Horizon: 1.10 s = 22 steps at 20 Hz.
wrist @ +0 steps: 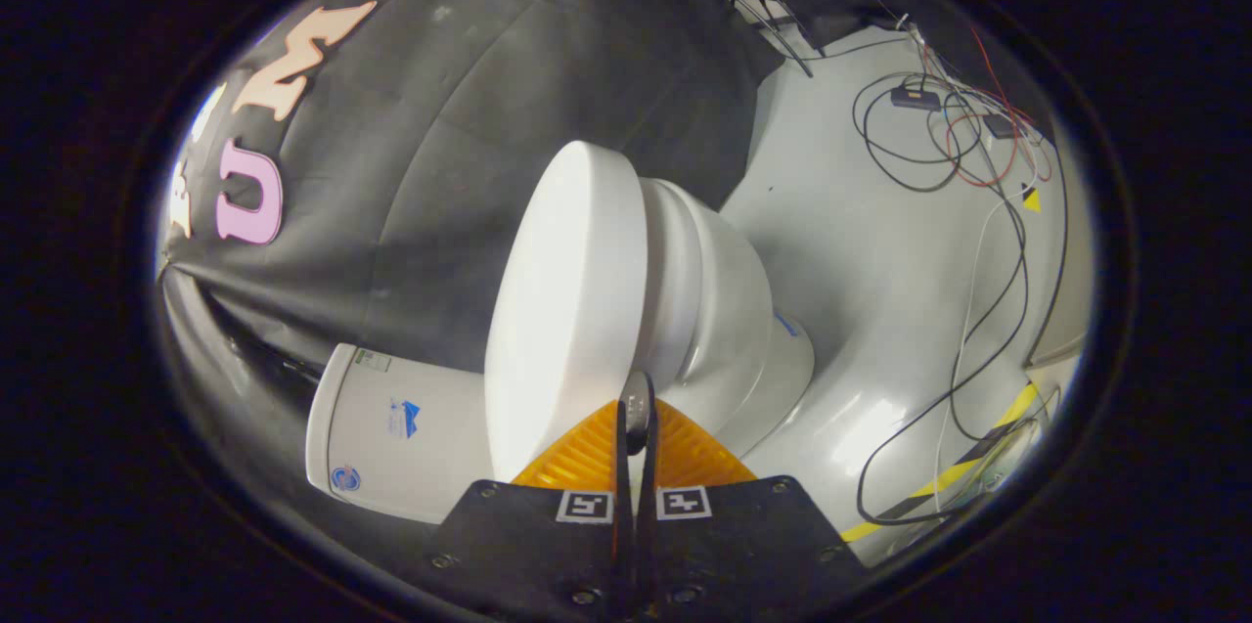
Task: Open the toilet lid.
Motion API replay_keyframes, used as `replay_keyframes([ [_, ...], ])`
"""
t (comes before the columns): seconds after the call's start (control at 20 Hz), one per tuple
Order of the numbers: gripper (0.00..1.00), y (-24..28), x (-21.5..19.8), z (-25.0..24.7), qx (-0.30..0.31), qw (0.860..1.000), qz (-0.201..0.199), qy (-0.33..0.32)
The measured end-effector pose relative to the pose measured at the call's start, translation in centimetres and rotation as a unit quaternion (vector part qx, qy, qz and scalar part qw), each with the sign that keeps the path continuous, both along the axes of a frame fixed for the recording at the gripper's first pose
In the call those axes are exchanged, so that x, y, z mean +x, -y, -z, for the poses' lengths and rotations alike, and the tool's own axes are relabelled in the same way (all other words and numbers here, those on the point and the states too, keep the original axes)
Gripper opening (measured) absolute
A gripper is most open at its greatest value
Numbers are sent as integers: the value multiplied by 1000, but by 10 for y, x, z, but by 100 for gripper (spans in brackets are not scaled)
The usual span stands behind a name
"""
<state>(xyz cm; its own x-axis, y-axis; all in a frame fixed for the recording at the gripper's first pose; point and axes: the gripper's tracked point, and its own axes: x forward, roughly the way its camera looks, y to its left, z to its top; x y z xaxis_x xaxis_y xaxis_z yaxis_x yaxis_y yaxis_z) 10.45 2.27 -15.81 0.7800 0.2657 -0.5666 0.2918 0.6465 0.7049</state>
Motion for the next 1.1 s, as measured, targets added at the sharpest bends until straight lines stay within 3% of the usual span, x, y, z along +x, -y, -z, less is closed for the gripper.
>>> replay_keyframes([
  [0.45, 2, -23, -6, -58, -70, 996, -36, 44],
  [0.75, 2, -31, -5, -79, -73, 995, -35, 63],
  [1.1, 2, -53, -8, -115, -139, 983, -53, 104],
])
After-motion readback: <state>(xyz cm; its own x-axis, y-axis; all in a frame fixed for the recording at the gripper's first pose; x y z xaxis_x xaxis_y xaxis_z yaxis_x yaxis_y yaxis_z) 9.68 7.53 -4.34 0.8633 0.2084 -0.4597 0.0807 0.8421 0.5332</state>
